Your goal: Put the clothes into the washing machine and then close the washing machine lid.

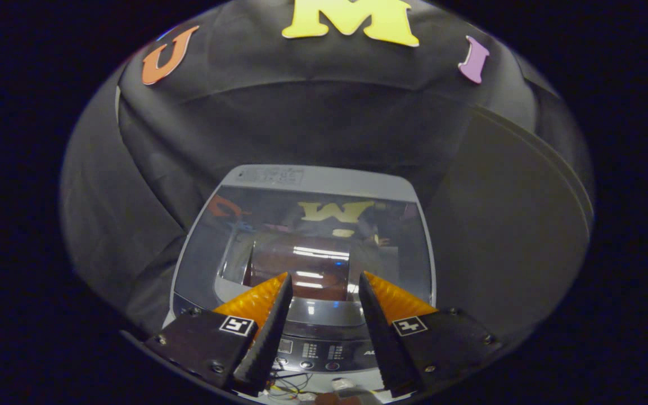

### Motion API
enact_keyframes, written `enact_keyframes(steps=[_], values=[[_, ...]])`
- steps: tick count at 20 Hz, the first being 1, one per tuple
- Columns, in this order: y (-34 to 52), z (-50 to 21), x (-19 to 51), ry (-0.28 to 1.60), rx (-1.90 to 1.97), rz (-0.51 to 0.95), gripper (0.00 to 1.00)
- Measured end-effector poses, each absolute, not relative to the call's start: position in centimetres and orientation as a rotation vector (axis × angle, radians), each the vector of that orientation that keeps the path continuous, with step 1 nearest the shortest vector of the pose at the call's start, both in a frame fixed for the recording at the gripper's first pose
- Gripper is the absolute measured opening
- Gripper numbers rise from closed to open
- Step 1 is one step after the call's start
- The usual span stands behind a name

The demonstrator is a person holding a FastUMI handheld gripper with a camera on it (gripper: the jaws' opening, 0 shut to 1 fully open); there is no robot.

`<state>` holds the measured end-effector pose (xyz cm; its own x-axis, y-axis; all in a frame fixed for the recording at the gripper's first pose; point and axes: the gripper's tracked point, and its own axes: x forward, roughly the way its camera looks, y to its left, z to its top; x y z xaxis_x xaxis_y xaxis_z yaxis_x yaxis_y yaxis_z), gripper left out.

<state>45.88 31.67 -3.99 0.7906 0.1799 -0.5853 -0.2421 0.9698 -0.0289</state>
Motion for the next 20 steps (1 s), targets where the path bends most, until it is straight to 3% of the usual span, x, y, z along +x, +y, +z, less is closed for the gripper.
enact_keyframes(steps=[7, 20], values=[[30.1, 3.4, 44.0, 0.373, -0.126, 0.298, 0.79], [13.2, 10.0, 26.1, 0.101, 0.022, 0.224, 0.79]])
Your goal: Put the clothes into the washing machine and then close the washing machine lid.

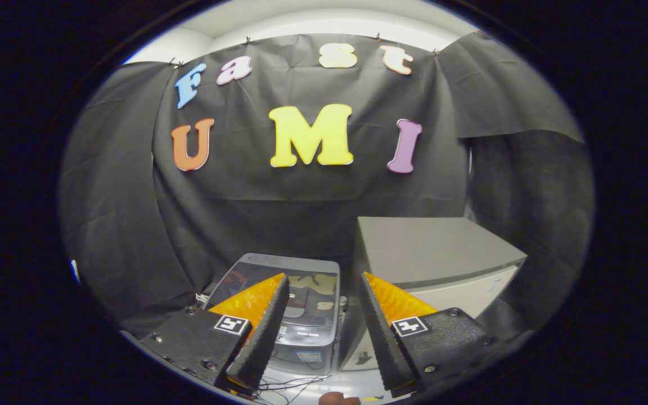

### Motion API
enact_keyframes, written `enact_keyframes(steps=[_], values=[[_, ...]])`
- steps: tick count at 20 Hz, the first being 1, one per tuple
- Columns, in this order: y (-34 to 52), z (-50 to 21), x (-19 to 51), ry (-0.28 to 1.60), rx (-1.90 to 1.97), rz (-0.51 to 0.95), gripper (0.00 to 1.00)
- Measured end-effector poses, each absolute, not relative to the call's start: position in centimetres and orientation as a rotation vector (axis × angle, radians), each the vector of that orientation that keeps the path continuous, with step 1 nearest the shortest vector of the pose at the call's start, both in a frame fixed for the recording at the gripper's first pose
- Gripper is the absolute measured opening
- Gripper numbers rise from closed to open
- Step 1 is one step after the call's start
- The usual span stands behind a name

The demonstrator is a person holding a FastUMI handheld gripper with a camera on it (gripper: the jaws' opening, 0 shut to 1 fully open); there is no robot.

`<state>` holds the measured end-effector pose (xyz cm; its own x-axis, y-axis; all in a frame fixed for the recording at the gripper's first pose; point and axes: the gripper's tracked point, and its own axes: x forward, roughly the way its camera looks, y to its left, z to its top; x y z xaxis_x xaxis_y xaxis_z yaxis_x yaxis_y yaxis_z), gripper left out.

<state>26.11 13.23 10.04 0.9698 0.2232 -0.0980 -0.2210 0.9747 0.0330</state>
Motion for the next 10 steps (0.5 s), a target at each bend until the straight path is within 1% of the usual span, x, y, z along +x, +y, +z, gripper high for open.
enact_keyframes(steps=[6, 10], values=[[7.2, 6.2, 18.8, 0.079, 0.062, 0.189, 0.80], [4.9, 3.2, 16.8, 0.082, 0.076, 0.185, 0.80]])
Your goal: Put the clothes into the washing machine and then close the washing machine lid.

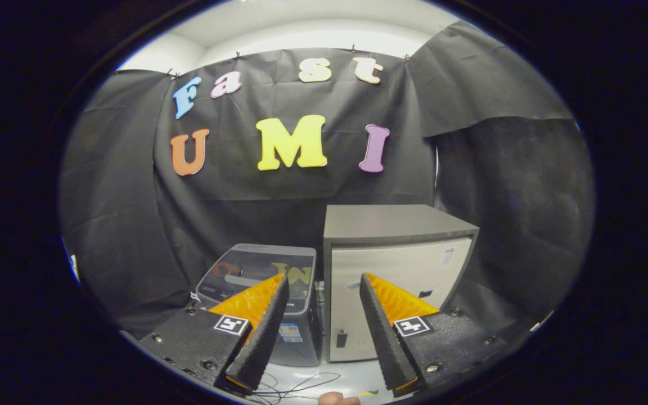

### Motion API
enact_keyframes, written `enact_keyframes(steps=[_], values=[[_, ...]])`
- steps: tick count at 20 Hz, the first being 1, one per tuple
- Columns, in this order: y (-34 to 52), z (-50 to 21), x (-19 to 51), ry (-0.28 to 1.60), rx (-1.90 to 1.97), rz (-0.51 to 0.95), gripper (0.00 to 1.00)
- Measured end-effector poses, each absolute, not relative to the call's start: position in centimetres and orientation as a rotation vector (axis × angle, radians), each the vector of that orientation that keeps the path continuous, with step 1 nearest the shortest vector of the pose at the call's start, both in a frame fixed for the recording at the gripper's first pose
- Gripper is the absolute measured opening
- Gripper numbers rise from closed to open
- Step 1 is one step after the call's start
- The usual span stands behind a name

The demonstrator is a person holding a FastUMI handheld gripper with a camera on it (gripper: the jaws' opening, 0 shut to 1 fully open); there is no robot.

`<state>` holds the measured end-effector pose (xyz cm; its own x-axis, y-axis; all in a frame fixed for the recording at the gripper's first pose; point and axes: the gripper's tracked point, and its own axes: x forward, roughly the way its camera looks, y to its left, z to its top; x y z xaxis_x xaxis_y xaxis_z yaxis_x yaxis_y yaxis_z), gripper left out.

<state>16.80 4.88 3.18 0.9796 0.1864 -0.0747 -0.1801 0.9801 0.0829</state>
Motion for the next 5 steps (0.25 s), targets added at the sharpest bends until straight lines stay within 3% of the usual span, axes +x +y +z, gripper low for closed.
enact_keyframes(steps=[5], values=[[2.4, 1.8, 15.2, 0.104, 0.119, 0.161, 0.80]])
